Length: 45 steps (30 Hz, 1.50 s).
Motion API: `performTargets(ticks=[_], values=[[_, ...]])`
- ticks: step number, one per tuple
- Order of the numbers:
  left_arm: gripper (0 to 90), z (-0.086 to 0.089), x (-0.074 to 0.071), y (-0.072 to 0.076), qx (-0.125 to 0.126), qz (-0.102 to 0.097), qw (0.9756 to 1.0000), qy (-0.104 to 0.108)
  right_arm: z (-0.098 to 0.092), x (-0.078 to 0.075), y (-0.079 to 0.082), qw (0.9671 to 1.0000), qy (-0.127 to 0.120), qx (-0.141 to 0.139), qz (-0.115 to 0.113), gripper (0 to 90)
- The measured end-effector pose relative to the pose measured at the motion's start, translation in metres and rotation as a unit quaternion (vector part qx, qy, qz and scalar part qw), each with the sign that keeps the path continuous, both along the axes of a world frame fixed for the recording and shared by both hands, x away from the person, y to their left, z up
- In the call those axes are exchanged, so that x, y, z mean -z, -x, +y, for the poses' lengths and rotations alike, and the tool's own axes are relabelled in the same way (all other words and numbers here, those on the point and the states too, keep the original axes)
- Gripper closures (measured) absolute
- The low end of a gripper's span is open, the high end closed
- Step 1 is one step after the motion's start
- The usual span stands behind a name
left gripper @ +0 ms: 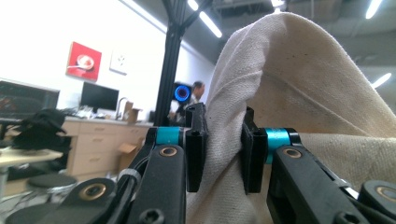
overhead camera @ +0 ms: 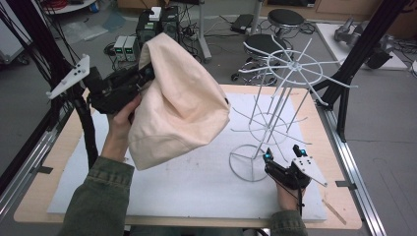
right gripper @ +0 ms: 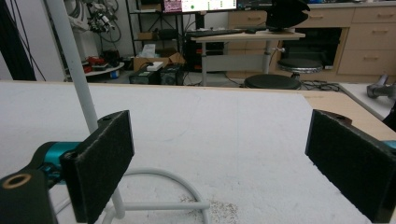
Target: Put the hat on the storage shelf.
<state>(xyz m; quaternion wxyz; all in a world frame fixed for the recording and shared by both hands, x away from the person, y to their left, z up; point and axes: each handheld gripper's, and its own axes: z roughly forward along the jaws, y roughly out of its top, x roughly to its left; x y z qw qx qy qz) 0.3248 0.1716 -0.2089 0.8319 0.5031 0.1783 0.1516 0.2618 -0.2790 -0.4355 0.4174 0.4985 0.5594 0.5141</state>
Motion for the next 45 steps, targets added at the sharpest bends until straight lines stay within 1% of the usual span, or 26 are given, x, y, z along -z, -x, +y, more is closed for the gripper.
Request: performTargets(ticks=[2, 5, 7, 8, 11, 12, 13, 14, 16, 18, 20, 21, 22, 25, 27, 29, 32, 33, 36, 38, 41, 42, 44, 45], values=[[76.2, -0.002, -0.006, -0.002, 0.004, 0.002, 0.9999, 0.011, -0.001, 0.000, 0.000, 1.0000, 0.000, 0.001, -0.001, 6.9], [76.2, -0.007, -0.013, -0.005, 0.002, 0.005, 0.9999, 0.014, -0.001, 0.000, 0.000, 1.0000, -0.001, 0.002, -0.001, 6.8], [76.2, -0.011, -0.017, -0.007, 0.003, 0.007, 0.9997, 0.023, -0.001, 0.000, 0.000, 1.0000, 0.001, 0.002, -0.001, 6.9], [76.1, -0.014, -0.019, -0.009, 0.001, 0.008, 0.9997, 0.025, -0.001, 0.000, 0.000, 1.0000, 0.001, 0.001, -0.001, 6.9], [76.1, -0.021, -0.027, -0.012, -0.007, 0.010, 0.9991, 0.040, -0.001, 0.000, 0.000, 1.0000, 0.003, 0.000, -0.001, 6.9], [76.1, -0.023, -0.029, -0.013, -0.007, 0.010, 0.9990, 0.043, -0.001, 0.000, 0.000, 1.0000, 0.002, 0.000, -0.001, 6.9], [76.1, -0.026, -0.033, -0.014, -0.004, 0.012, 0.9985, 0.054, -0.001, 0.000, 0.000, 1.0000, 0.002, 0.000, -0.001, 6.9], [76.1, -0.029, -0.035, -0.015, -0.004, 0.011, 0.9981, 0.060, -0.002, 0.000, 0.000, 1.0000, 0.002, 0.000, -0.002, 6.9], [76.1, -0.034, -0.040, -0.017, -0.004, 0.010, 0.9978, 0.066, -0.002, 0.000, 0.000, 1.0000, 0.000, -0.001, 0.001, 6.9], [76.1, -0.040, -0.043, -0.019, -0.004, 0.014, 0.9971, 0.075, -0.002, 0.000, 0.000, 1.0000, 0.001, -0.002, 0.000, 6.9], [76.1, -0.046, -0.043, -0.022, 0.000, 0.023, 0.9957, 0.090, -0.002, 0.000, 0.000, 1.0000, -0.001, -0.002, 0.001, 6.9], [76.1, -0.050, -0.043, -0.024, 0.000, 0.031, 0.9949, 0.096, -0.002, 0.000, 0.000, 1.0000, 0.000, -0.002, 0.001, 6.9], [76.1, -0.053, -0.042, -0.025, -0.002, 0.035, 0.9948, 0.096, -0.002, 0.000, 0.000, 1.0000, 0.001, -0.003, 0.001, 6.9], [76.0, -0.063, -0.039, -0.029, -0.010, 0.038, 0.9958, 0.082, -0.001, 0.001, 0.001, 1.0000, 0.003, -0.005, 0.003, 6.8], [75.9, -0.067, -0.033, -0.032, -0.011, 0.043, 0.9963, 0.074, -0.001, 0.001, 0.001, 1.0000, 0.003, -0.006, 0.002, 6.9], [75.8, -0.070, -0.024, -0.035, -0.004, 0.051, 0.9963, 0.070, -0.002, 0.001, 0.001, 1.0000, 0.004, -0.006, 0.000, 6.9], [75.8, -0.069, -0.008, -0.039, 0.002, 0.063, 0.9959, 0.065, -0.003, 0.001, -0.001, 0.9999, 0.009, -0.005, -0.002, 6.9], [75.8, -0.067, -0.002, -0.041, 0.002, 0.066, 0.9958, 0.062, -0.003, 0.001, -0.001, 1.0000, 0.004, -0.003, 0.000, 6.9], [75.6, -0.064, 0.014, -0.044, 0.000, 0.081, 0.9951, 0.057, -0.003, 0.001, -0.003, 1.0000, 0.005, -0.002, 0.000, 6.9], [75.4, -0.062, 0.023, -0.046, -0.006, 0.086, 0.9951, 0.049, -0.002, 0.001, -0.003, 1.0000, 0.002, -0.002, 0.001, 6.9], [75.1, -0.061, 0.034, -0.047, -0.010, 0.091, 0.9953, 0.031, -0.001, 0.000, -0.003, 1.0000, 0.009, -0.002, -0.002, 6.9], [75.1, -0.062, 0.040, -0.047, -0.012, 0.092, 0.9956, 0.018, 0.000, 0.000, -0.002, 1.0000, 0.005, -0.002, 0.000, 6.9], [74.8, -0.063, 0.048, -0.048, -0.014, 0.091, 0.9957, -0.005, 0.002, 0.000, -0.001, 0.9999, 0.010, -0.004, -0.003, 6.9], [74.1, -0.064, 0.052, -0.048, -0.017, 0.092, 0.9955, -0.013, 0.003, 0.000, -0.001, 0.9999, 0.011, -0.005, -0.002, 6.9]])
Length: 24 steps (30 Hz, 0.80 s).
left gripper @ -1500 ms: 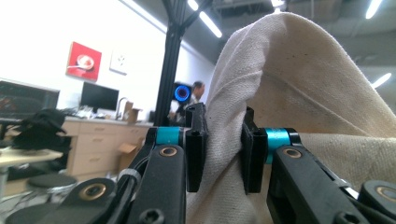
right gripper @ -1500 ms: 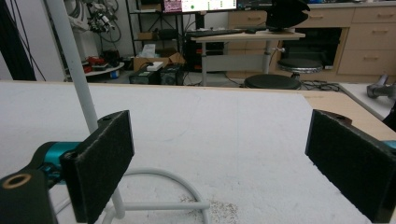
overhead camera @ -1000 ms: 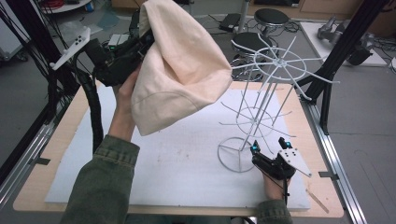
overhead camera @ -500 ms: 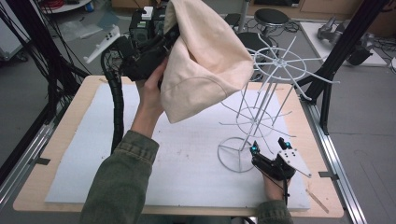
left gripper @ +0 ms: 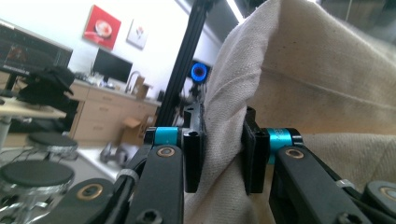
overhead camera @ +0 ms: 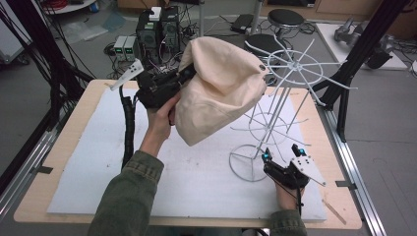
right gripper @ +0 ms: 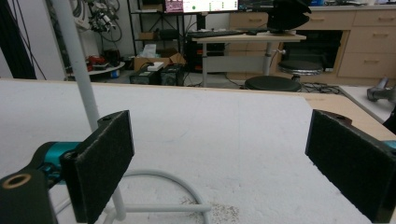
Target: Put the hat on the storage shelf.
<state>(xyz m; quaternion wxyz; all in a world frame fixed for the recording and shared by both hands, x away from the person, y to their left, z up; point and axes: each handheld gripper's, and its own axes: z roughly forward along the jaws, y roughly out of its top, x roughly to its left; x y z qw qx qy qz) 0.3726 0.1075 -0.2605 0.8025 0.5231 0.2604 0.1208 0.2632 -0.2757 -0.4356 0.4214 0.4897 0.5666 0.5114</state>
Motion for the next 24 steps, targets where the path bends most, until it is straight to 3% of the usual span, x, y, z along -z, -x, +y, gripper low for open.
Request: performTargets(ticks=[5, 8, 11, 20, 24], values=[[72.8, -0.008, 0.018, 0.001, -0.012, 0.000, 0.9987, -0.049, 0.002, 0.000, 0.000, 1.0000, 0.001, -0.002, 0.000, 6.8], [72.5, -0.016, 0.028, 0.002, -0.012, 0.002, 0.9957, -0.092, 0.001, 0.000, 0.000, 1.0000, -0.001, 0.000, -0.003, 6.9], [72.4, -0.025, 0.036, 0.002, -0.006, 0.004, 0.9930, -0.118, -0.001, 0.000, 0.000, 1.0000, -0.005, 0.005, -0.001, 6.8], [70.5, -0.033, 0.045, 0.002, 0.005, 0.014, 0.9919, -0.126, -0.001, -0.001, 0.001, 1.0000, -0.007, 0.006, -0.002, 6.8], [61.6, -0.030, 0.043, 0.001, -0.007, 0.023, 0.9922, -0.123, -0.002, 0.000, 0.001, 1.0000, -0.006, 0.007, -0.002, 6.9]])
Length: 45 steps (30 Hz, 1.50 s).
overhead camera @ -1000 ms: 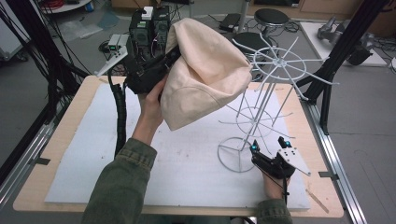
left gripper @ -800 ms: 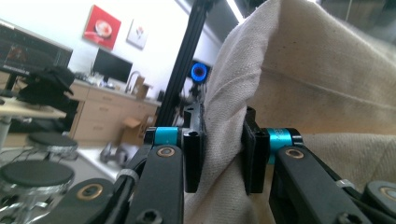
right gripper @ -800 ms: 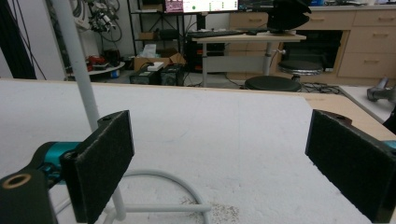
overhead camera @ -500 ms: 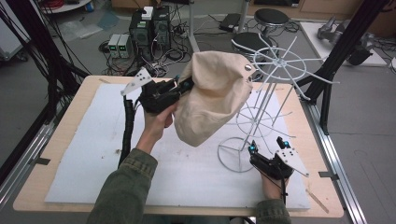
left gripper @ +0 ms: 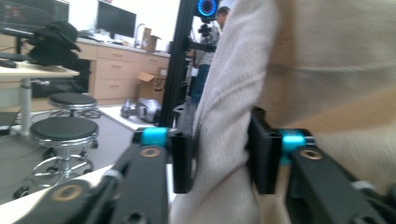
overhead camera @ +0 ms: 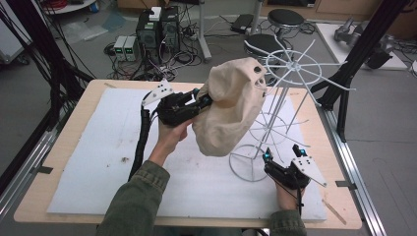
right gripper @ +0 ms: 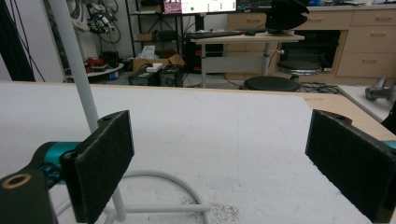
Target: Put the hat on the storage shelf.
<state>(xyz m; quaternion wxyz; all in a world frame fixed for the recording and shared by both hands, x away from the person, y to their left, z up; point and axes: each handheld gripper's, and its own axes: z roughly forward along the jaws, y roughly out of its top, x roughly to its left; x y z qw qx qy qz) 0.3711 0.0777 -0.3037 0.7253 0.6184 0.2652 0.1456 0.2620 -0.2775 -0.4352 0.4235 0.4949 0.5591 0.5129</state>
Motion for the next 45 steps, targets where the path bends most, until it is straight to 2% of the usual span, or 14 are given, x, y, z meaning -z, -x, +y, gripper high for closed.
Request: performTargets(ticks=[3, 5, 11, 16, 20, 27, 30, 36, 45], values=[[56.5, 0.000, 0.000, 0.001, -0.006, 0.003, 0.9999, -0.008, 0.000, 0.000, 0.000, 1.0000, 0.002, 0.000, -0.001, 6.8], [50.9, 0.000, 0.000, 0.002, -0.010, 0.001, 0.9999, -0.004, 0.000, 0.000, 0.000, 1.0000, 0.002, 0.000, 0.000, 6.8], [40.6, 0.002, 0.003, 0.004, -0.008, -0.006, 0.9998, -0.015, -0.001, 0.000, 0.001, 1.0000, -0.001, 0.004, -0.002, 6.8], [37.0, 0.012, 0.000, 0.008, -0.028, -0.012, 0.9995, -0.011, -0.001, 0.000, 0.002, 1.0000, -0.004, 0.005, 0.000, 6.8], [34.3, 0.022, 0.000, 0.011, -0.049, -0.016, 0.9985, -0.017, -0.002, 0.000, 0.002, 1.0000, -0.002, 0.006, -0.001, 6.8], [31.3, 0.041, 0.002, 0.021, -0.089, -0.027, 0.9949, -0.039, -0.001, 0.000, 0.003, 1.0000, -0.005, 0.006, 0.001, 6.8], [30.6, 0.049, 0.004, 0.028, -0.108, -0.035, 0.9921, -0.053, -0.001, 0.000, 0.002, 1.0000, -0.004, 0.004, 0.001, 6.8], [29.0, 0.067, 0.007, 0.038, -0.132, -0.034, 0.9890, -0.058, 0.000, 0.001, 0.002, 1.0000, -0.003, 0.003, 0.003, 6.8], [25.9, 0.101, 0.015, 0.060, -0.179, -0.036, 0.9806, -0.071, 0.000, 0.002, 0.003, 0.9999, -0.006, 0.002, 0.009, 6.8]])
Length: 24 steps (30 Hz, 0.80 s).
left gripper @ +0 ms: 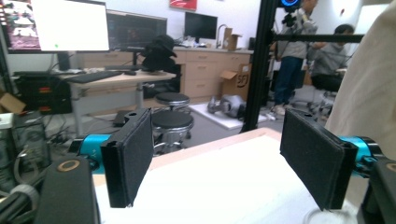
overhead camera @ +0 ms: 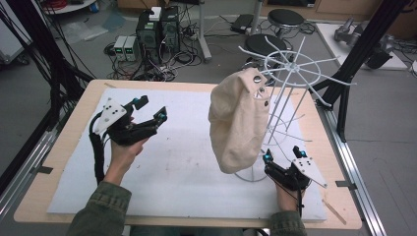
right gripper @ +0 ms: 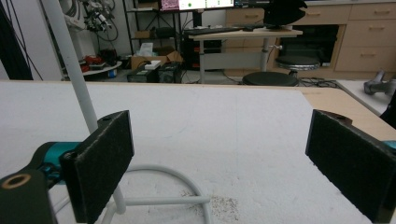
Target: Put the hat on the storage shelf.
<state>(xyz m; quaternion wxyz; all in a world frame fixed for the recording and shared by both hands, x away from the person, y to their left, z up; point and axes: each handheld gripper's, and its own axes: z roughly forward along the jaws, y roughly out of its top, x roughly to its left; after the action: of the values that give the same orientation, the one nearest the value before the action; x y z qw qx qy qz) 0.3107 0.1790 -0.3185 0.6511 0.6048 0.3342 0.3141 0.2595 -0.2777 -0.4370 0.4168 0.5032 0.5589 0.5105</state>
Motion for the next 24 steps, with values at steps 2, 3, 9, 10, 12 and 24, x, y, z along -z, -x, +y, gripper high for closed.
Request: performTargets(ticks=[2, 3, 9, 10, 12, 24], values=[[25.8, 0.008, 0.002, 0.004, -0.010, 0.000, 0.9999, 0.001, 0.000, 0.000, 0.000, 1.0000, 0.000, 0.001, 0.000, 6.7], [25.7, 0.011, 0.003, 0.006, -0.016, 0.001, 0.9999, 0.005, 0.000, 0.000, 0.000, 1.0000, -0.001, 0.001, 0.000, 6.8], [25.0, 0.031, 0.013, 0.015, -0.046, 0.005, 0.9989, 0.009, 0.001, 0.000, 0.001, 1.0000, -0.005, 0.005, 0.002, 6.7], [25.0, 0.035, 0.015, 0.017, -0.051, 0.006, 0.9986, 0.009, 0.000, 0.000, 0.001, 1.0000, 0.000, 0.005, -0.001, 6.7], [25.0, 0.042, 0.019, 0.019, -0.065, 0.004, 0.9979, 0.009, -0.001, 0.000, 0.001, 1.0000, -0.001, 0.005, 0.001, 6.8], [23.8, 0.081, 0.040, 0.031, -0.119, 0.009, 0.9925, 0.026, 0.000, 0.001, 0.002, 1.0000, -0.001, 0.009, 0.002, 6.8]])
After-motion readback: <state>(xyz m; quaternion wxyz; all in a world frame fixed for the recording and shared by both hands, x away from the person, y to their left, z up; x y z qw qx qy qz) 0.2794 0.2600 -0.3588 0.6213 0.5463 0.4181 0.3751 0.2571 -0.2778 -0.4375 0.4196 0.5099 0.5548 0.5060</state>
